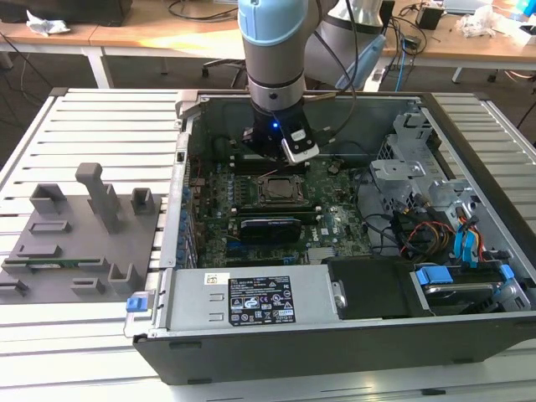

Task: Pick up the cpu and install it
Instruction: 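Install the first cpu locking lever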

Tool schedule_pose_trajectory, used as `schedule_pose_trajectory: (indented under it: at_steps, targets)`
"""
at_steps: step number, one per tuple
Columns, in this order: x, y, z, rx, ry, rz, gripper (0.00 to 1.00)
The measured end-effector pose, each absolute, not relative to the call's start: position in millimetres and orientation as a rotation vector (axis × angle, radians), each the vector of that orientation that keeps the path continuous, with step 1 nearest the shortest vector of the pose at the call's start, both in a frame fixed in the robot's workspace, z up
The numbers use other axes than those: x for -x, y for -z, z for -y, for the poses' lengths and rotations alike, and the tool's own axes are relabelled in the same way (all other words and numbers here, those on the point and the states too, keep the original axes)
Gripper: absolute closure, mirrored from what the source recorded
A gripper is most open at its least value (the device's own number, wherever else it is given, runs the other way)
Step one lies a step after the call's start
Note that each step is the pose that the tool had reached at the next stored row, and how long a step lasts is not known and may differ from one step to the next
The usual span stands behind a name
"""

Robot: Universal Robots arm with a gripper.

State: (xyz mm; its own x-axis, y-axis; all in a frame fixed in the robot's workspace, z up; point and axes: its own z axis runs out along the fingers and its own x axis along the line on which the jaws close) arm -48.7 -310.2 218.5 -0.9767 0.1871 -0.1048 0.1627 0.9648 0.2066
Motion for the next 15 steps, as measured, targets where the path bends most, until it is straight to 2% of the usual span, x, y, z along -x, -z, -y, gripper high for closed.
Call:
schedule_pose_trajectory:
  at_steps: [15]
  targets:
    - [52.0,-210.5,305.6,-0.299,-0.298,-2.955,0.89]
